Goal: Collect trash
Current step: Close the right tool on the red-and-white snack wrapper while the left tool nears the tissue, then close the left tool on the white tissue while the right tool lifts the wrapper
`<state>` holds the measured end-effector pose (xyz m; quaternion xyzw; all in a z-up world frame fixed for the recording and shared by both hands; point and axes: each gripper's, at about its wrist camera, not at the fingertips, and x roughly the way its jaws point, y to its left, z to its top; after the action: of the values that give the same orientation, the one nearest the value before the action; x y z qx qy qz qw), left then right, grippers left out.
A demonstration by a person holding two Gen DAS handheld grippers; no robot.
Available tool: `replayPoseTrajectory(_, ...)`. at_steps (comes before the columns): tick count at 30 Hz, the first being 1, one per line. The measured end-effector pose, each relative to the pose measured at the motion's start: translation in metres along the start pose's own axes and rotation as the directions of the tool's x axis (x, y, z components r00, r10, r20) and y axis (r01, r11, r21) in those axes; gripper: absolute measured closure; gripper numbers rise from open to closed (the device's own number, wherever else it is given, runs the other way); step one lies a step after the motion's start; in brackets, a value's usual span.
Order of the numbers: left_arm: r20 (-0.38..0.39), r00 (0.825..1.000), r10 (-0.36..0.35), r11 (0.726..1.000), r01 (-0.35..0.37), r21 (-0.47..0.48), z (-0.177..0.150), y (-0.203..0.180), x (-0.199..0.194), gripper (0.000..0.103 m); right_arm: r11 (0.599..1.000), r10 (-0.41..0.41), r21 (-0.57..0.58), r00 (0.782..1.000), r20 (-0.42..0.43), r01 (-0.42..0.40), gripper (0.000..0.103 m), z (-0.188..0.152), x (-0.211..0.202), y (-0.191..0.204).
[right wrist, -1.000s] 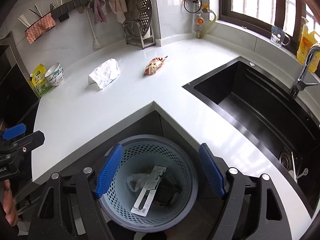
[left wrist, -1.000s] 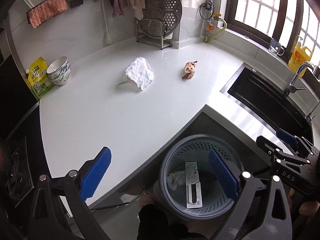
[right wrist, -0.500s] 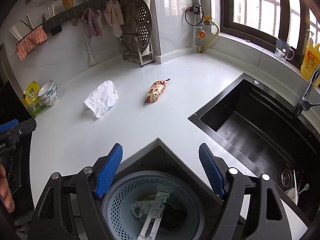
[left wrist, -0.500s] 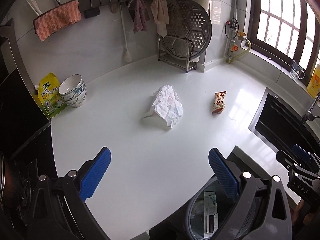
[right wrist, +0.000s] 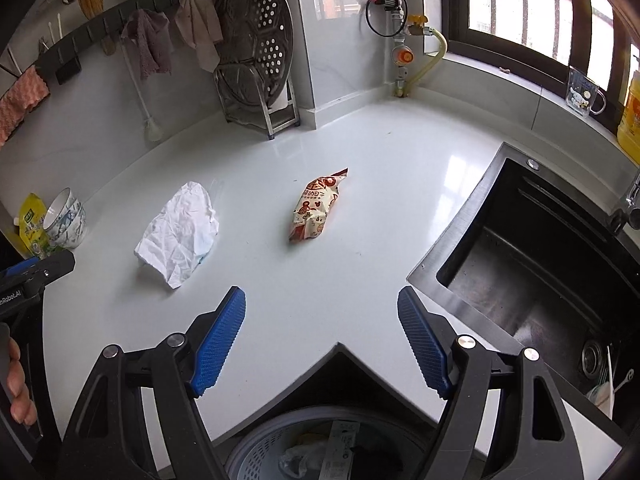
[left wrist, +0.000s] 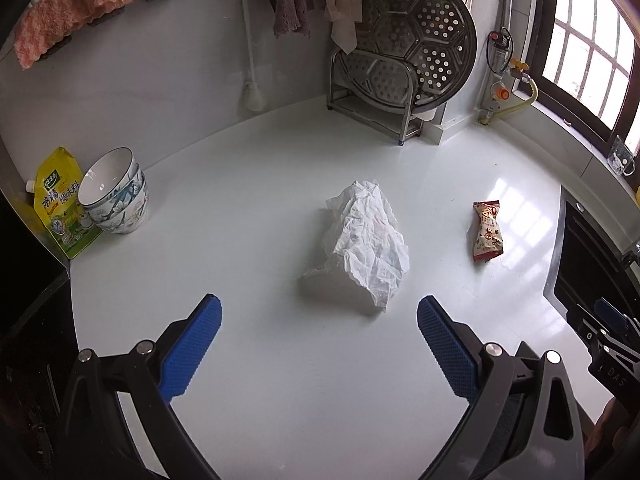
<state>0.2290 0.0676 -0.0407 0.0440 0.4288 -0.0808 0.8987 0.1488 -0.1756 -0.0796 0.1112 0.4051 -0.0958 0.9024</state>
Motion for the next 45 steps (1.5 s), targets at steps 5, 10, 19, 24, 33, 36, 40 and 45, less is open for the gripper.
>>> replayPoseTrajectory(5, -0.014, 1.0, -0.015, 0.999, 0.015, 0.029, 0.022, 0.002, 0.039, 0.007, 0.997, -0.028, 0.075, 0.999, -0.032, 0.03, 0.028, 0.027, 0.044, 0.002)
replayPoseTrajectory(10, -0.063, 0.996, -0.059, 0.997, 0.062, 0.048, 0.039, -0.003, 0.078, 0.006, 0.988, -0.003, 0.153, 0.997, -0.083, 0.015, 0.028, 0.055, 0.087, -0.001)
replayPoseTrajectory(19, -0.092, 0.992, -0.084, 0.991, 0.093, 0.092, 0.052, -0.016, 0.119, 0.006, 0.981, -0.102, 0.149, 0.982, -0.157, 0.125, 0.028, 0.082, 0.148, 0.004)
replayPoseTrajectory(24, -0.105, 0.99, -0.094, 0.992, 0.102, 0.078, 0.052, -0.014, 0.13, 0.007, 0.98, -0.145, 0.107, 0.971, -0.19, 0.167, 0.028, 0.082, 0.17, 0.007)
replayPoseTrajectory(33, -0.119, 0.986, -0.117, 0.991, 0.124, 0.058, 0.048, -0.01, 0.135, 0.007, 0.987, -0.141, 0.045, 0.971, -0.191, 0.152, 0.066, 0.081, 0.181, 0.012)
replayPoseTrajectory(36, -0.119, 0.986, -0.12, 0.99, 0.127, 0.057, 0.048, -0.009, 0.137, 0.007, 0.99, -0.131, 0.037, 0.977, -0.169, 0.139, 0.07, 0.08, 0.175, 0.013)
replayPoseTrajectory(40, -0.109, 0.988, -0.112, 0.991, 0.119, 0.061, 0.048, -0.009, 0.137, 0.007, 0.992, -0.106, 0.052, 0.984, -0.142, 0.114, 0.072, 0.077, 0.161, 0.014)
replayPoseTrajectory(45, -0.081, 0.992, -0.1, 0.99, 0.108, 0.096, 0.049, -0.015, 0.134, 0.017, 0.993, -0.083, 0.069, 0.988, -0.133, 0.093, 0.072, 0.073, 0.151, 0.015)
